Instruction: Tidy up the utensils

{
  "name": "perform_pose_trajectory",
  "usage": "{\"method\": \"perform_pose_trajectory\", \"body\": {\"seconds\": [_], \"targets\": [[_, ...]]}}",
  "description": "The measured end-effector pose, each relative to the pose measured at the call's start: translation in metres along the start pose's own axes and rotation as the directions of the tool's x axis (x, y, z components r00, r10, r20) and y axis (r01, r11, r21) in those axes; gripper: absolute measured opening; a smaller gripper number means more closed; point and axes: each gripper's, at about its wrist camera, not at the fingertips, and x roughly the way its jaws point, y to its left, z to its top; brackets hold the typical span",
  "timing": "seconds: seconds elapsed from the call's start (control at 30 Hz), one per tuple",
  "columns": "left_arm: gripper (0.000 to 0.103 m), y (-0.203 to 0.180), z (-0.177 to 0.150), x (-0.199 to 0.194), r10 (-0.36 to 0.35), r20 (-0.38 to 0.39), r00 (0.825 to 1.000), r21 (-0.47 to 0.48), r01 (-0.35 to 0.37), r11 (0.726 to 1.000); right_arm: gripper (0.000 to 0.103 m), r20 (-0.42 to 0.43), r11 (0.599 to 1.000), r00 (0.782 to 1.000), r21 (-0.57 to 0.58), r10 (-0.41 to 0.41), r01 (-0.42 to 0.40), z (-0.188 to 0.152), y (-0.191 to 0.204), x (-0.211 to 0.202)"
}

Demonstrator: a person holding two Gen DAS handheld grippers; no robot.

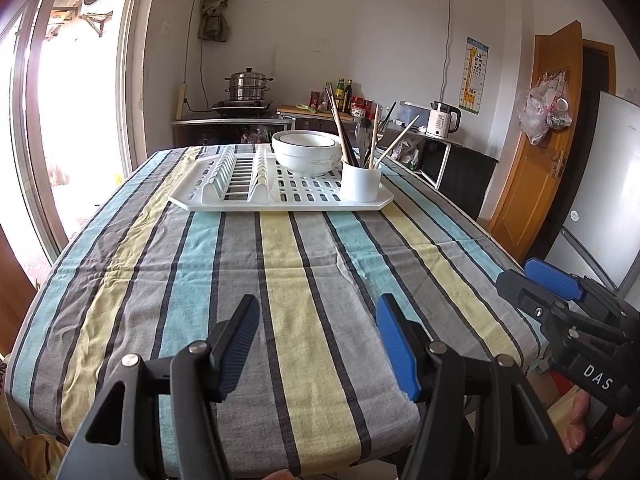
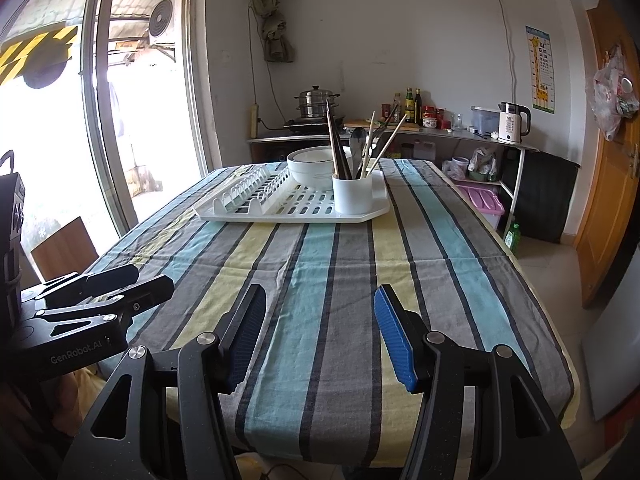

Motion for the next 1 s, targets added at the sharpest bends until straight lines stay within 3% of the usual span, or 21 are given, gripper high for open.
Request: {"method": "perform_pose_trajectory", "body": {"seconds": [1.0], "targets": [[0.063, -0.0037, -0.0001, -0.0011, 0.019, -0.003, 1.0, 0.01, -0.019, 1.0, 0.057, -0.001, 1.0, 1.0, 0.0, -0.002, 0.002, -0.0001, 0.0003, -0.0003]]}}
